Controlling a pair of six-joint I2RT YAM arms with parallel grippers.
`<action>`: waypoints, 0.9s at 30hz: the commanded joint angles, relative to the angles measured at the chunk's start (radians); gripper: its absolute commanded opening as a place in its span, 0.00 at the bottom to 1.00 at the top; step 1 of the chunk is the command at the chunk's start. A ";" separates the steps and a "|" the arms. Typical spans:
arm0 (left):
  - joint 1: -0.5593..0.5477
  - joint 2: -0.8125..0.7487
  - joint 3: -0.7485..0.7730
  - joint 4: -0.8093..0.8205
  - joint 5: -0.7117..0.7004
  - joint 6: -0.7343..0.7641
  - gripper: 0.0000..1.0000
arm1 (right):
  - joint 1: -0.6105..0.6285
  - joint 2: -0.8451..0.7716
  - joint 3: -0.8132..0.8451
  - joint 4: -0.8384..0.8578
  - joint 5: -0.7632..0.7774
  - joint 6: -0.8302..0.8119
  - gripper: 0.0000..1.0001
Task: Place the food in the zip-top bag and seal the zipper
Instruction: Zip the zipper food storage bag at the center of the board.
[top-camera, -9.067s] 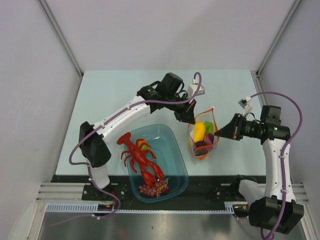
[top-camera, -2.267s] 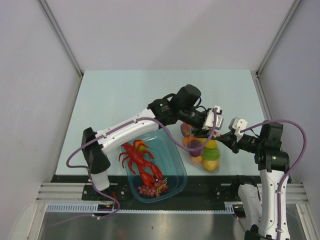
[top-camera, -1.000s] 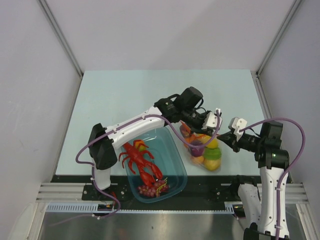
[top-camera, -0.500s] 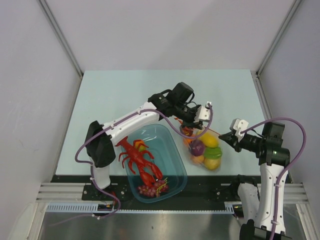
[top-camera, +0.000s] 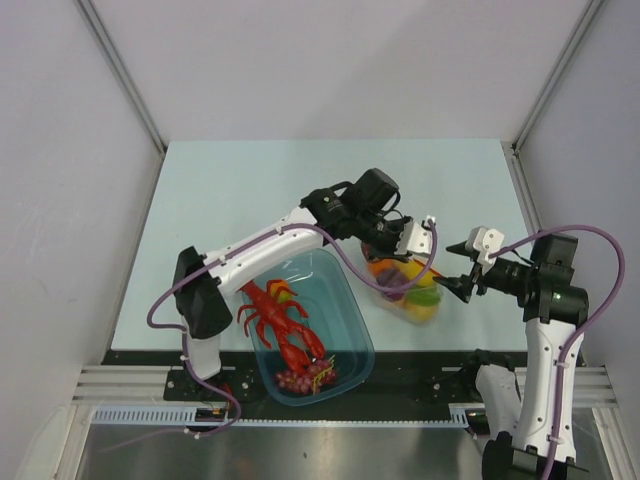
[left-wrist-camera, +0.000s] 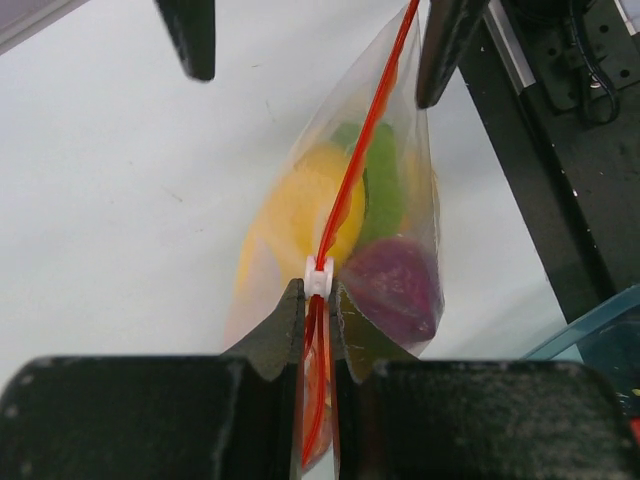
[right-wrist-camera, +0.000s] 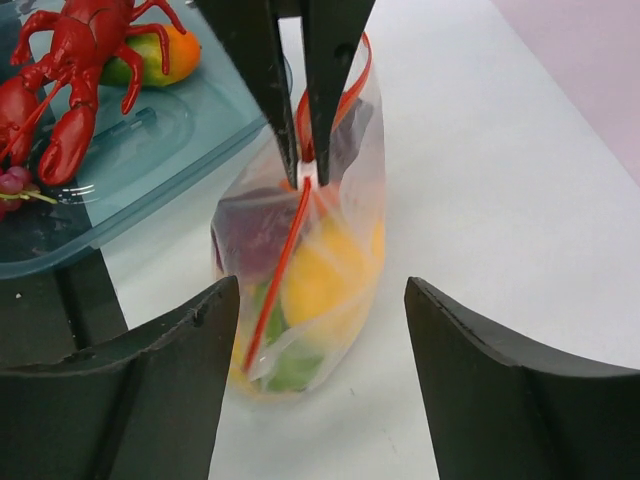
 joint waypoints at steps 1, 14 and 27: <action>-0.030 -0.023 0.047 0.009 -0.016 0.032 0.00 | 0.034 -0.002 0.029 0.026 -0.025 -0.020 0.69; -0.041 0.004 0.053 0.016 -0.002 0.010 0.00 | 0.240 0.006 -0.057 0.153 0.166 0.034 0.37; 0.026 -0.043 -0.039 -0.039 -0.016 0.079 0.06 | 0.220 -0.045 -0.075 0.170 0.238 0.063 0.00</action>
